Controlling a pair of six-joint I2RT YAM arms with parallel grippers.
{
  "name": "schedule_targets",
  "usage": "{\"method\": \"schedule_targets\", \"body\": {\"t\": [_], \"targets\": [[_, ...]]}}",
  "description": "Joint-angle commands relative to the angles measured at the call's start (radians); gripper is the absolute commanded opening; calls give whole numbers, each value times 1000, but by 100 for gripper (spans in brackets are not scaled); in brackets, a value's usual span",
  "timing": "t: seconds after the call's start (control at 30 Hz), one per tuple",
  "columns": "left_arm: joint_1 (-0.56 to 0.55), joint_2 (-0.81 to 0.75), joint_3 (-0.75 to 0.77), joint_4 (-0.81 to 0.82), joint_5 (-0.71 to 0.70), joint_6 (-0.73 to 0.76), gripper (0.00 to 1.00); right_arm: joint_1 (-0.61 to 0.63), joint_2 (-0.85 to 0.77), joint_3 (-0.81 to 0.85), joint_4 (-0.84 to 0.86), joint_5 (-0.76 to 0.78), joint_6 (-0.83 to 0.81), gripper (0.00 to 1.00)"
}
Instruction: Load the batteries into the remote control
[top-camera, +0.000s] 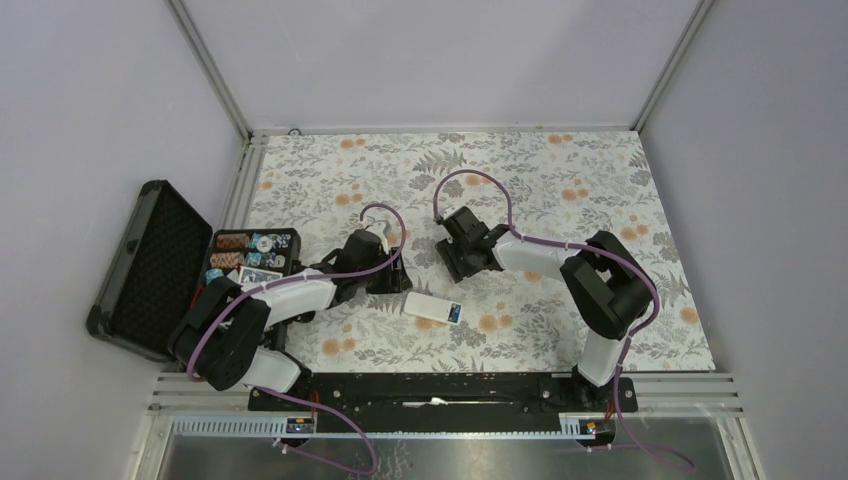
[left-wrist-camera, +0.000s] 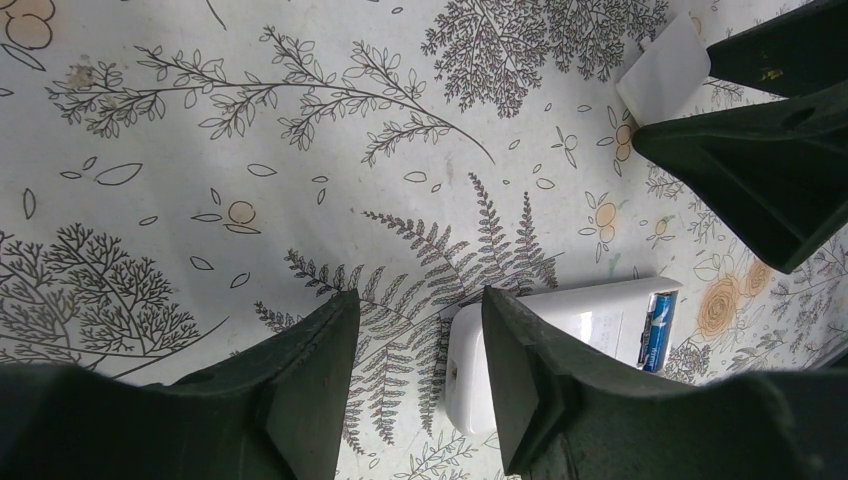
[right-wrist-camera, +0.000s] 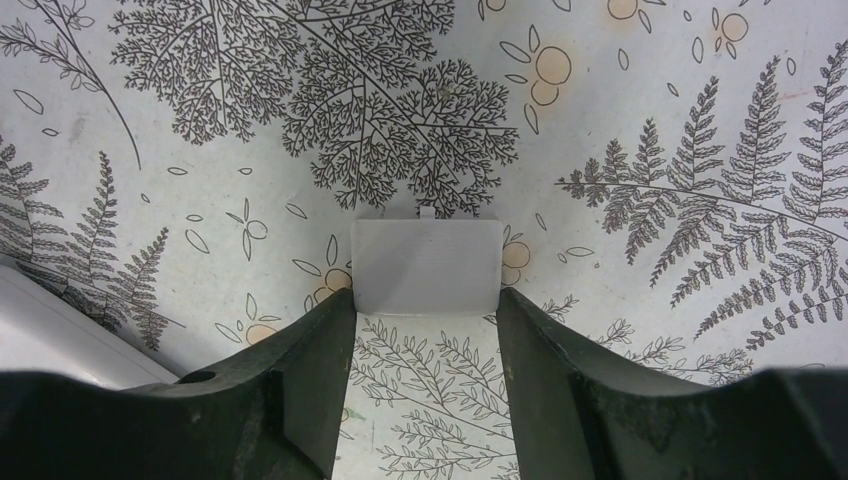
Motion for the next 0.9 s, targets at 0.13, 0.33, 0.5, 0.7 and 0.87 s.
{"method": "schedule_targets", "body": {"t": [0.13, 0.33, 0.5, 0.7, 0.87], "targets": [[5, 24, -4, -18, 10, 7, 53, 19, 4, -27, -102, 5, 7, 41], [5, 16, -8, -18, 11, 8, 53, 19, -63, -27, -113, 12, 19, 34], [4, 8, -11, -15, 14, 6, 53, 29, -130, -15, -158, 9, 19, 34], [5, -5, -15, -15, 20, 6, 53, 51, -182, 0, -221, 10, -10, 33], [5, -27, -20, -17, 27, 6, 53, 74, -236, 4, -265, -48, -80, 32]]}}
